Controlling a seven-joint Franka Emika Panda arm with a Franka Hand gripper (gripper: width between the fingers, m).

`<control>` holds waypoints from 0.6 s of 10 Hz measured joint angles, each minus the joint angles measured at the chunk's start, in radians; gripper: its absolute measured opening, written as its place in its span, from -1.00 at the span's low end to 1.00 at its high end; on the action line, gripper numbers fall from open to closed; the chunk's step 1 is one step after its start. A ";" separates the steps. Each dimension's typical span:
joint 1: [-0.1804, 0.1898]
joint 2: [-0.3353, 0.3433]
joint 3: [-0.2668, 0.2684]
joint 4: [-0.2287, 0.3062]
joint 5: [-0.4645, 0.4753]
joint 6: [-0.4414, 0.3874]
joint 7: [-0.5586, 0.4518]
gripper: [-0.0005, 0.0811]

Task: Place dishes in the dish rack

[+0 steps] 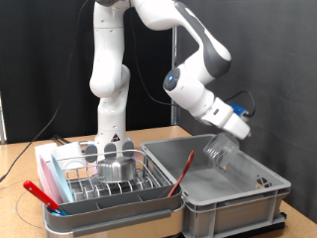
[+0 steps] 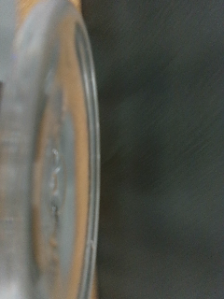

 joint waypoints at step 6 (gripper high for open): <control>-0.035 0.135 -0.087 0.057 -0.231 -0.599 -0.062 -0.72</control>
